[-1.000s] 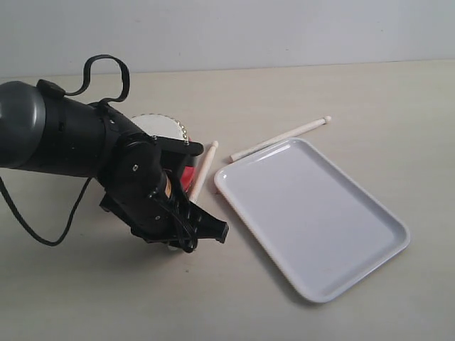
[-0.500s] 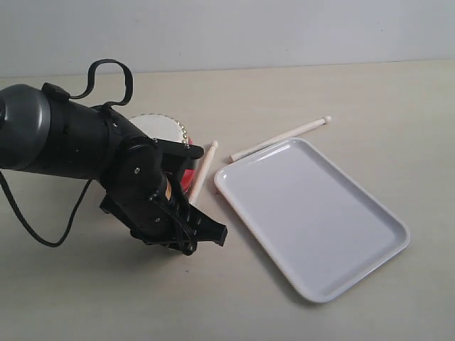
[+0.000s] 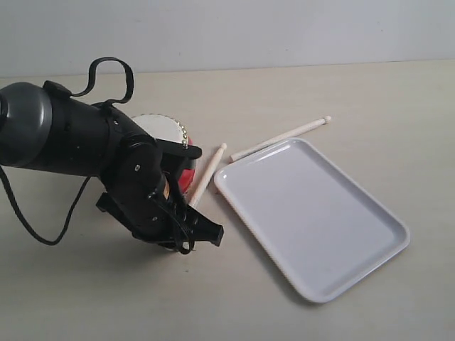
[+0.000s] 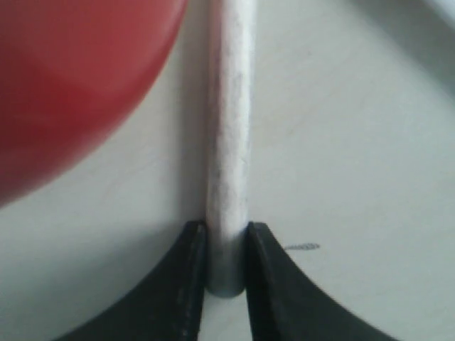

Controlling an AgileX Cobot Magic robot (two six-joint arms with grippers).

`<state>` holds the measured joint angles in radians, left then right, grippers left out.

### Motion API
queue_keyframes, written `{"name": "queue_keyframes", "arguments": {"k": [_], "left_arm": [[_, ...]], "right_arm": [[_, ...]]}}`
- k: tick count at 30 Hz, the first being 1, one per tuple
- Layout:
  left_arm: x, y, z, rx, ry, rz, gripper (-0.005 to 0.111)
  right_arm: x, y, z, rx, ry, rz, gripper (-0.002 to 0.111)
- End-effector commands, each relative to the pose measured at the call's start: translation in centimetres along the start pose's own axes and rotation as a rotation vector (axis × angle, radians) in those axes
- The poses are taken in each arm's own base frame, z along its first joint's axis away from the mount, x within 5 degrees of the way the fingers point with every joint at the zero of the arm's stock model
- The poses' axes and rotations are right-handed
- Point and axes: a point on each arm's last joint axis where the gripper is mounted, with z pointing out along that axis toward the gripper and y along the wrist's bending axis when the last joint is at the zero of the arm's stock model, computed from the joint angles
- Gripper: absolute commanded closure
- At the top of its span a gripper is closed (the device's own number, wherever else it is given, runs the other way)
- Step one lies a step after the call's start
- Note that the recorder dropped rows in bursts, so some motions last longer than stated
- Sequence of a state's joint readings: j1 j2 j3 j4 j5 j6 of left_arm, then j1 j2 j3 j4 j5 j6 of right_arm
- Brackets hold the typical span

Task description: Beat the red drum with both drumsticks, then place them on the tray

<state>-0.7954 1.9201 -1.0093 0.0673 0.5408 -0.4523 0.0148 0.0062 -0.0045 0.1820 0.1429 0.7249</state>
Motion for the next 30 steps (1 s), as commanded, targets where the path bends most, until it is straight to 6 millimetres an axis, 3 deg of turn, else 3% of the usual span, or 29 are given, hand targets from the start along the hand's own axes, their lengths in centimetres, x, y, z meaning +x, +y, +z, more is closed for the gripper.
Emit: {"name": "queue_keyframes", "arguments": {"k": [1,5,7,8,11,17,21,26,30], "left_arm": [[-0.2,0.1,-3.8,0.027,-0.066,-0.001,0.107],[0.3,0.3,-10.0,0.086,-0.213,0.001,0.107],[1.3,0.8,-12.2,0.107,-0.267,0.000,0.107],[2.0,1.2,-13.1,0.115,-0.290,0.001,0.107],[6.8,3.3,-15.9,0.147,-0.355,-0.028,0.107],[12.4,5.8,-17.5,0.187,-0.428,-0.071,0.107],[14.6,6.9,-18.7,0.208,-0.510,-0.069,0.107],[15.8,7.6,-19.9,0.230,-0.583,-0.070,0.107],[16.0,7.6,-20.1,0.225,-0.600,-0.038,0.107]], "right_arm": [[0.1,-0.1,0.0,-0.003,-0.001,-0.020,0.108],[0.2,-0.2,0.0,0.014,0.018,-0.017,0.108],[0.3,-0.3,0.0,0.016,0.022,-0.007,0.108],[0.3,-0.3,0.0,0.017,0.024,-0.007,0.108],[0.5,-0.4,0.1,0.032,0.053,0.018,0.108],[-0.8,1.5,1.4,0.080,0.123,-0.099,0.108],[-2.1,3.2,3.4,0.148,0.201,-0.149,0.108],[-3.1,5.4,8.3,0.266,0.487,-0.316,0.108],[-3.0,8.6,13.9,0.148,0.747,-0.274,0.108]]}}
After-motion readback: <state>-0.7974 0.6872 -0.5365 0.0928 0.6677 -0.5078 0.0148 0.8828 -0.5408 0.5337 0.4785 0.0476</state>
